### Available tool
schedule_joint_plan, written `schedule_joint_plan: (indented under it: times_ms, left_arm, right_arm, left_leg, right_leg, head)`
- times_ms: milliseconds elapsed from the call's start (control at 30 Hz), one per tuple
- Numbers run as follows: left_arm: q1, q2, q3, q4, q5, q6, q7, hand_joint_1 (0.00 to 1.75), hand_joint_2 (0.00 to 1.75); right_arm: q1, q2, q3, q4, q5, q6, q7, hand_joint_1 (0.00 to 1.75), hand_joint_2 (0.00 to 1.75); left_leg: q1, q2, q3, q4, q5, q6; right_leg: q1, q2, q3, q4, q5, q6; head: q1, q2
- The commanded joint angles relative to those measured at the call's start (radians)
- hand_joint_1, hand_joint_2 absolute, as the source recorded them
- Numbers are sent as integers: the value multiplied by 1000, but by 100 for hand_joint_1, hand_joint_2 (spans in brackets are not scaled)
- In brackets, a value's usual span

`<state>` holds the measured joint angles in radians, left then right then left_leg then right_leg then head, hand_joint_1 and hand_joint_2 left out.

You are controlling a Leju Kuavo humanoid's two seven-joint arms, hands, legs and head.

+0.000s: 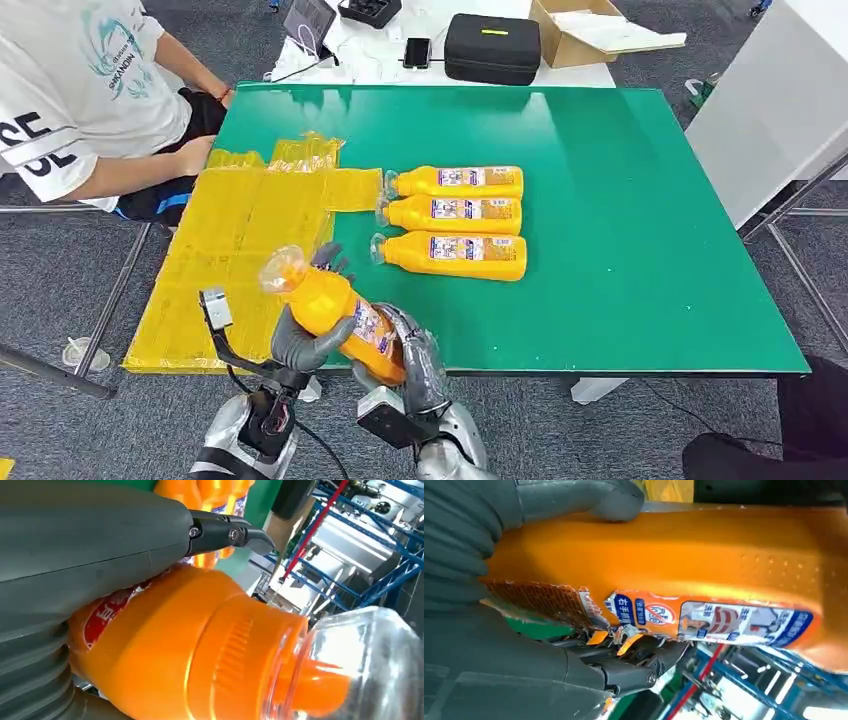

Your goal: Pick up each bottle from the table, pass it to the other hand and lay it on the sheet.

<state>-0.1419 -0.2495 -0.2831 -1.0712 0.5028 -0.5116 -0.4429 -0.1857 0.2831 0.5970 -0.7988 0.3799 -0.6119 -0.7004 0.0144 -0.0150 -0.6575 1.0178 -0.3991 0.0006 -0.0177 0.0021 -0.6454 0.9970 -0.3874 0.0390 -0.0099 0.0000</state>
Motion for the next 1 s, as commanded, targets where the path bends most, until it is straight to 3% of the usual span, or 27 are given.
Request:
schedule_joint_plan:
  times_ms: [33, 633, 767, 800, 833, 867, 1000]
  left_arm:
    - [-44, 11, -50, 53, 3, -17, 10, 0, 175]
    - [-44, 11, -50, 53, 3, -17, 10, 0, 175]
    - [-41, 21, -59, 39, -97, 54, -32, 0, 175]
    - [-41, 26, -62, 36, -138, 82, -42, 7, 175]
    - [-41, 30, -62, 34, -164, 93, -52, 98, 175]
    - [-39, 32, -62, 37, -170, 86, -54, 175, 175]
    - [-30, 26, -46, 42, -112, 5, -49, 175, 175]
  right_arm:
    - [-29, 8, 53, 132, 4, 37, 2, 175, 175]
    - [-29, 8, 53, 132, 4, 37, 2, 175, 175]
    - [-26, -1, 49, 97, -24, 30, 2, 175, 175]
    - [-25, -3, 46, 89, -30, 30, 2, 175, 175]
    - [-24, -5, 41, 77, -38, 35, 2, 175, 175]
    - [-25, -7, 37, 75, -39, 33, 2, 175, 175]
    - [-30, -4, 29, 81, -34, 44, 2, 175, 175]
  left_leg:
    - [0, 0, 6, -1, -2, 1]
    - [1, 0, 5, 0, -2, 1]
    - [1, 0, 6, 0, -2, 1]
    - [0, 0, 4, 0, -1, 1]
    - [0, 0, 5, -1, -2, 1]
    - [0, 0, 3, 0, -1, 0]
    - [1, 1, 5, -1, -2, 1]
  right_leg:
    - [1, -1, 6, -1, -2, -2]
    - [1, -2, 6, -1, -2, -2]
    - [1, -2, 6, -1, -2, -2]
    - [1, -1, 4, -1, -2, -1]
    - [1, -1, 5, -1, -2, -2]
    - [1, -1, 3, -1, -1, -1]
    - [1, -1, 5, -1, -2, -2]
  head:
    - [0, 0]
    - [0, 0]
    - [0, 0]
    - [0, 0]
    - [0, 0]
    - [0, 0]
    - [0, 0]
